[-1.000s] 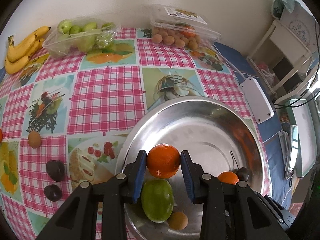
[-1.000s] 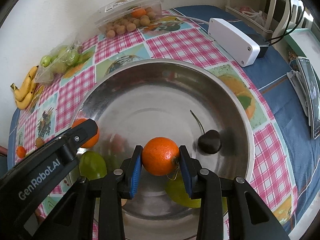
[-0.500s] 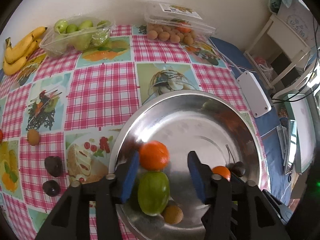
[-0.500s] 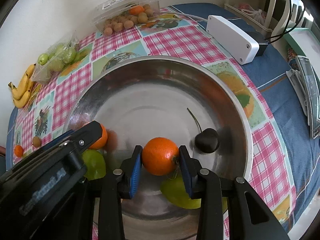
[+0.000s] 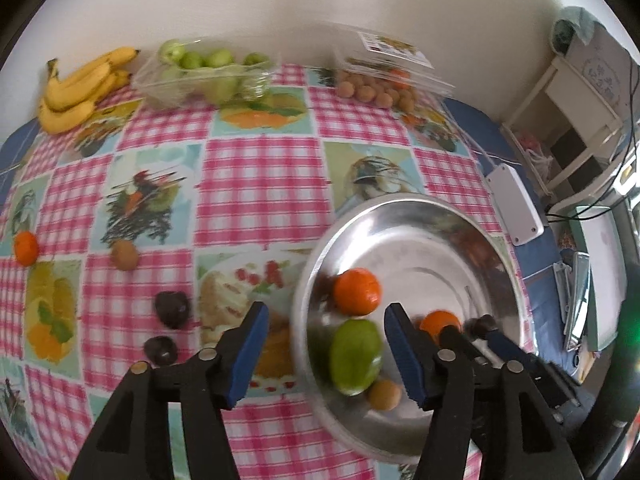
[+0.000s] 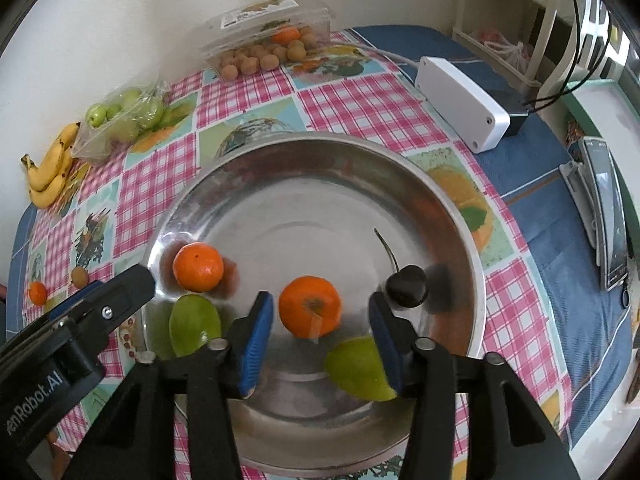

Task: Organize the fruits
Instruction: 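Open the left tool over the bowl while the right tool releases its orange there, then withdraw both tools from the bowl toward the remaining plums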

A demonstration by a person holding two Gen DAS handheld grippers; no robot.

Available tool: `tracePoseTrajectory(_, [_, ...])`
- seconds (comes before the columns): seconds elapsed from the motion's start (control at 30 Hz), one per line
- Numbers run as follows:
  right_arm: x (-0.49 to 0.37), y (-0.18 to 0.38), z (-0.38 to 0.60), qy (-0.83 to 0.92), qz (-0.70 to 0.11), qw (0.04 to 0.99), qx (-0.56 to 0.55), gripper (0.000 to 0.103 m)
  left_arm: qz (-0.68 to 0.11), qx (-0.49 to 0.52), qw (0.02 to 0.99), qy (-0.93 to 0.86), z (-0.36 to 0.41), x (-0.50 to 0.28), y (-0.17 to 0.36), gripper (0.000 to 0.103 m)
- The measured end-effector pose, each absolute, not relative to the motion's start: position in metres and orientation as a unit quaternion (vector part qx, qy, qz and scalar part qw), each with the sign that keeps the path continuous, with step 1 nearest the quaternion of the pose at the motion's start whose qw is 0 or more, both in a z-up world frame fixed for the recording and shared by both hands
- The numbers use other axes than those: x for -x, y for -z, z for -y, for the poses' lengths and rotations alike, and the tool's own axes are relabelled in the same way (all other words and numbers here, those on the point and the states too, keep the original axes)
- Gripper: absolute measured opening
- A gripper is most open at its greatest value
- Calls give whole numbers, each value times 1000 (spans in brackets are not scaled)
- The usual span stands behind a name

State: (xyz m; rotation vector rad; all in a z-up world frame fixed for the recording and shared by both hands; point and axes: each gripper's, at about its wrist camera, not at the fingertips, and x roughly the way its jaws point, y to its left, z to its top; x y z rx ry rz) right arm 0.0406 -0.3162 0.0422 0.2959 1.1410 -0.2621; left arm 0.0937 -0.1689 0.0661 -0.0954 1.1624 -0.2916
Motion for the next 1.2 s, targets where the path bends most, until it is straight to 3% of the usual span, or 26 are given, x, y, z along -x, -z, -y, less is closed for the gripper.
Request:
tracePoseTrajectory(0.2, [-37, -49, 313, 126, -538, 824, -127, 64, -555, 43, 824, 108, 143, -88, -61, 68])
tracePoseTrajectory(1.0, [-17, -56, 296, 118, -559, 813, -114, 64, -561, 80, 821, 65, 82, -59, -50, 72])
tracePoseTrajectory(1.13, [-18, -57, 294, 117, -560, 813, -110, 64, -562, 77, 822, 57, 81, -59, -49, 90])
tracePoseTrajectory(1.2, [-19, -55, 294, 116, -562, 812, -108, 69, -559, 74, 824, 48, 79, -59, -49, 96])
